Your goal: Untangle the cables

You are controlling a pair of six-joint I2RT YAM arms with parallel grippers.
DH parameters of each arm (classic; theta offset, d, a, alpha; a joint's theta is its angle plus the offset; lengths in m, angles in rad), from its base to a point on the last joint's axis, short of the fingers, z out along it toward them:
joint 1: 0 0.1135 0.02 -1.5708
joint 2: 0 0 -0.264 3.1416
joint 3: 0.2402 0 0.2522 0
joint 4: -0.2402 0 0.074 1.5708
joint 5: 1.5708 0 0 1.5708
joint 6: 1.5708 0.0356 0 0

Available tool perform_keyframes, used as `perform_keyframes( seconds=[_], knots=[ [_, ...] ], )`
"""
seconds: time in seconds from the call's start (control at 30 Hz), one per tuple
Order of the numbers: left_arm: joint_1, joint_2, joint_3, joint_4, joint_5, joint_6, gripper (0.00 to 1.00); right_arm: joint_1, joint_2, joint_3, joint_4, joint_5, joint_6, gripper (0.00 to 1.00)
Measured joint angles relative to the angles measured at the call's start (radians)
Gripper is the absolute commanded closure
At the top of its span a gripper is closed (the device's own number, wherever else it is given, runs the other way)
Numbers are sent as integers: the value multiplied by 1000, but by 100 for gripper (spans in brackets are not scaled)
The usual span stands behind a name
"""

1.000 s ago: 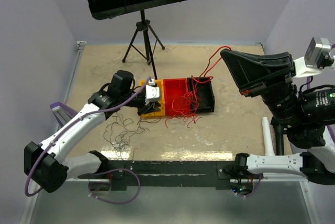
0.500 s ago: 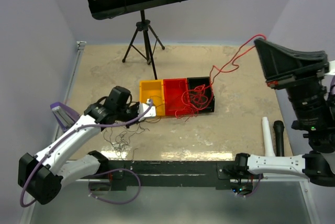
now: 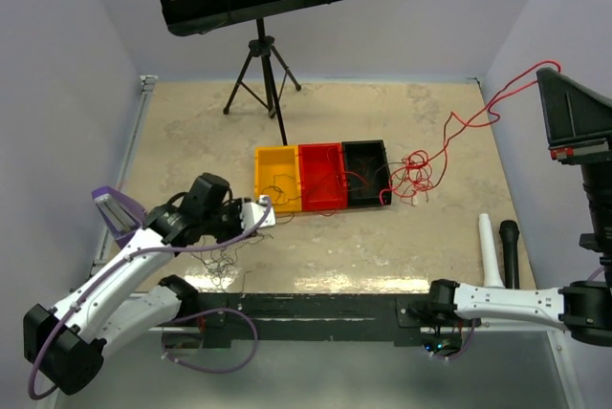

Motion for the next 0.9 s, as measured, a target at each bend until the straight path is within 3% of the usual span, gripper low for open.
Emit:
perform_keyframes(
  seconds=[0.03, 0.07, 0.33, 0.63, 0.7, 0.77, 0.83, 0.87, 0.9],
  knots=[
    [0, 8, 23, 21, 15, -19, 8, 0, 3, -2, -5, -1, 1, 100],
    [0, 21, 56, 51, 39, -48, 0, 0, 7, -4, -7, -2, 2, 100],
    [-11, 227, 288, 267, 286, -210, 0, 0, 68, -5, -24, -35, 19, 100],
    [-43, 418, 330, 356, 429, -245, 2, 0, 108, -5, -22, -94, 48, 100],
    [-51, 430, 333, 370, 440, -245, 12, 0, 116, -5, -21, -108, 55, 100],
    [-52, 435, 334, 382, 447, -244, 33, 0, 124, -5, -21, -114, 57, 100],
    [-52, 440, 334, 396, 451, -243, 61, 0, 131, -5, -21, -121, 60, 100],
    [-52, 441, 334, 399, 451, -242, 85, 0, 133, -5, -21, -126, 60, 100],
    [-52, 444, 334, 402, 452, -240, 100, 0, 134, -5, -21, -129, 60, 100]
  ],
)
